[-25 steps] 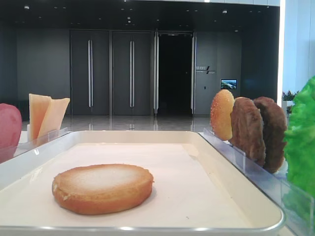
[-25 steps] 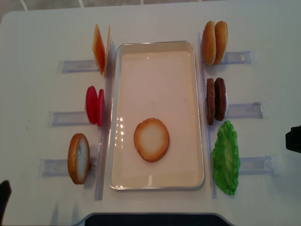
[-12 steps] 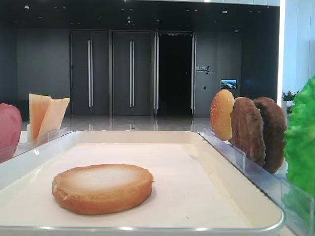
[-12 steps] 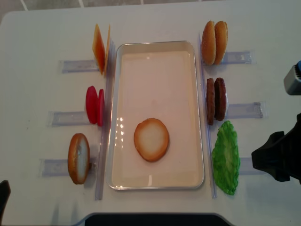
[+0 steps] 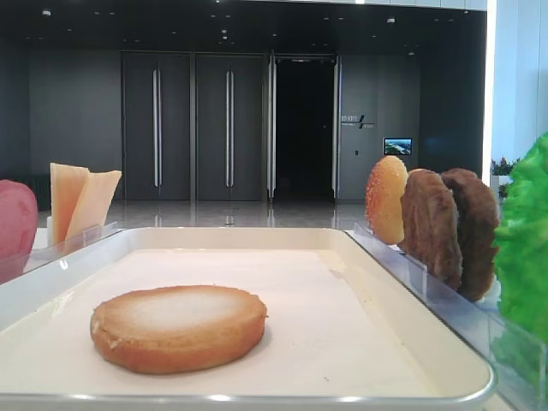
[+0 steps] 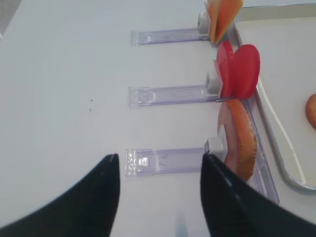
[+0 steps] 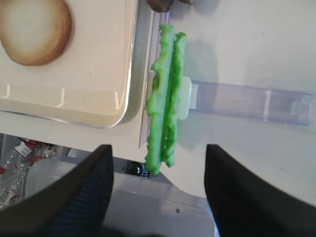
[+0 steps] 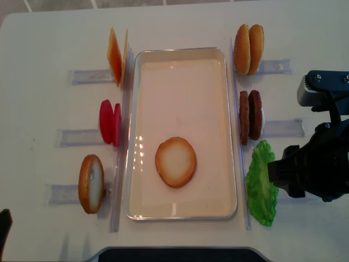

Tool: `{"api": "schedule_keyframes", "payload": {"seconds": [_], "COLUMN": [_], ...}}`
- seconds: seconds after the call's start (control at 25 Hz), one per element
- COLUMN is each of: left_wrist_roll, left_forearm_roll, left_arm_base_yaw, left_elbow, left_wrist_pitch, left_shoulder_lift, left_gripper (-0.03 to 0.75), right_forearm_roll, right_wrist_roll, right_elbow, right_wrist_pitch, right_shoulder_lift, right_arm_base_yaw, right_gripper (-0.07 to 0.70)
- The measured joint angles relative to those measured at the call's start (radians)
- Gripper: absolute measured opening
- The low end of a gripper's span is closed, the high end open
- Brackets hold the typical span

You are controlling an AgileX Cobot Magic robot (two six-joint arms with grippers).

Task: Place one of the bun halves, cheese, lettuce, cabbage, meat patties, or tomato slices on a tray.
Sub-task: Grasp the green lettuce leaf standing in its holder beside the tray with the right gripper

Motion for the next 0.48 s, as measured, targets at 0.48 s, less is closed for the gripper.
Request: {"api": "schedule_keyframes", "payload": {"seconds": [0.48], "left_wrist_roll": [0.0], "left_forearm_roll": [0.0], "left_arm_base_yaw": [0.0], "left_elbow": [0.0], "left_wrist_pitch": [0.0], "left_shoulder_lift": [0.0], "left_gripper": [0.401], "right_forearm_roll": [-0.074], "right_wrist_roll": [0.01], "right_elbow": [-0.001], "right_wrist_pitch": [-0.074], "right_shoulder_lift": [0.179], "right_arm_base_yaw": [0.0], "right_gripper": [0.43]}}
